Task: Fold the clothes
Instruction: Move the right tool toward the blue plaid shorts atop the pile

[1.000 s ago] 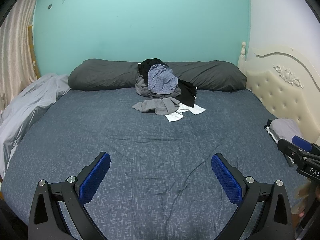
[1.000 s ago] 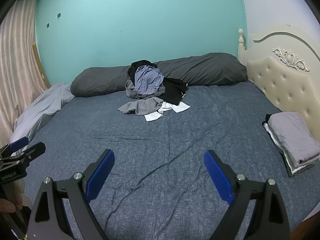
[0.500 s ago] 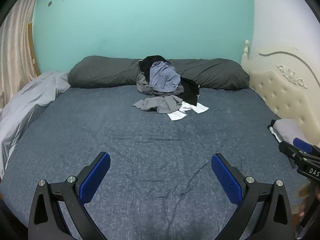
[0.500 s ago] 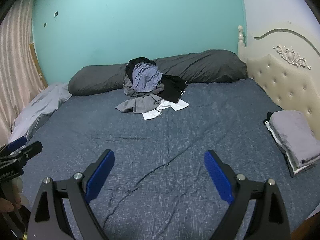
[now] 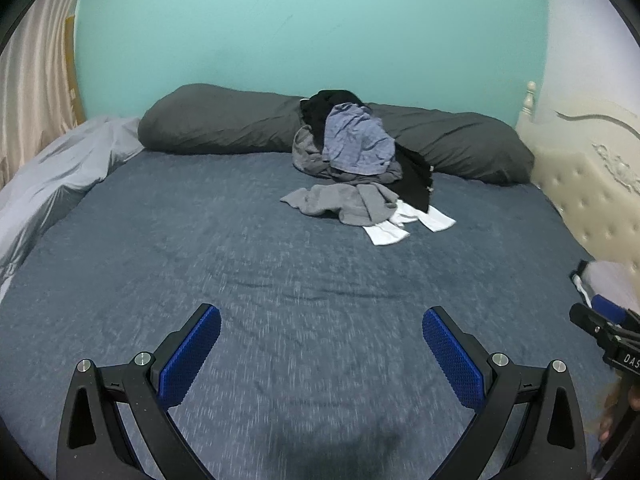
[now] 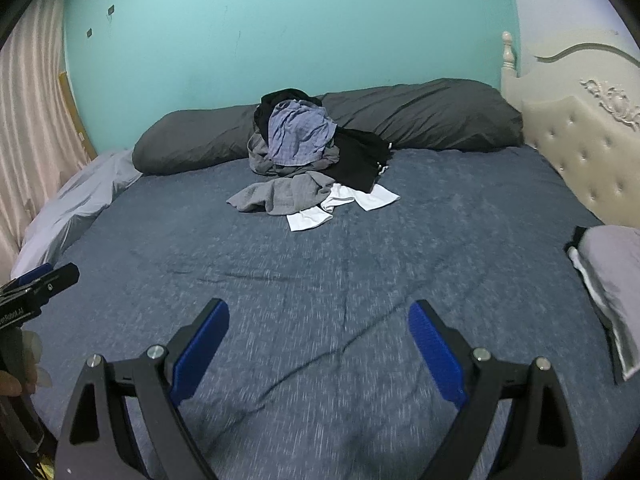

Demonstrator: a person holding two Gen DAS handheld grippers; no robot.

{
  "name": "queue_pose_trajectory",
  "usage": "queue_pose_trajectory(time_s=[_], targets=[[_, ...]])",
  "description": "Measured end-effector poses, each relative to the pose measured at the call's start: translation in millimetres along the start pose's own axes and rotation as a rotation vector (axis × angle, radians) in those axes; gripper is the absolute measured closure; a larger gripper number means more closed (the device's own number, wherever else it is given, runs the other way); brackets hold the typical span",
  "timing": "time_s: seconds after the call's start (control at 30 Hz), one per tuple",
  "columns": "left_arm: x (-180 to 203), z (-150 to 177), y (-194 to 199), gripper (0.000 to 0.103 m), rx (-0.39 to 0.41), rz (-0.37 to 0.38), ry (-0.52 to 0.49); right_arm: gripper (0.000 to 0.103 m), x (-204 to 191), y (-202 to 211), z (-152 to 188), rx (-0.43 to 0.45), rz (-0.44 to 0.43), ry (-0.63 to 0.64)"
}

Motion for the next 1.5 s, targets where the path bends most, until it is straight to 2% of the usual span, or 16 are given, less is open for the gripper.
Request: queue_pose_trajectory(time_s=[0.2,0.3,0.47,0.87,1.03,1.3,1.5], targets=[[-11,-25,-82,0.000,-0.032,-0.006,0.012,0.011,-8,-83,-37,-0.022,-0.040,0.018],[-20,-37,-125,0.000,-0.061,-0.009,0.055,0.011,-13,-124,-56,-0.032,-0.048,0.031],[-35,-53,-172,0.000,-0.103,-0.002,0.088,0.011,-24,-182,-89,-0.047,-0.042,0.046],[-64,-85,-260,0.000,-0.159,0.045,0.109,0.011,-58,-311,-167,-0.055,-0.026,0.112],[-73,-89,-294,0.000,-0.174,0.063,0.115,0.011,-70,-368,-192,-0.048,-0.014,0.117],[-84,-86,-340,0.000,-0.212,0.049,0.142,0.011,-73,-444,-224,-0.060,0.008,0.093],[-98,-88,-367,0.000,-0.219,0.039,0.190,0.015,-76,-483,-246,-0.044,0.026,0.087]])
Point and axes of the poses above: each gripper's, at about its wrist camera, not at the fingertips, and y roughly against the way its jaws point, x to its right, z to its underside, the point moved 1 cm from there along -y, roughly the way its jaws point, and after that the axes turned 15 degrees about -y, right-handed, at the moved point
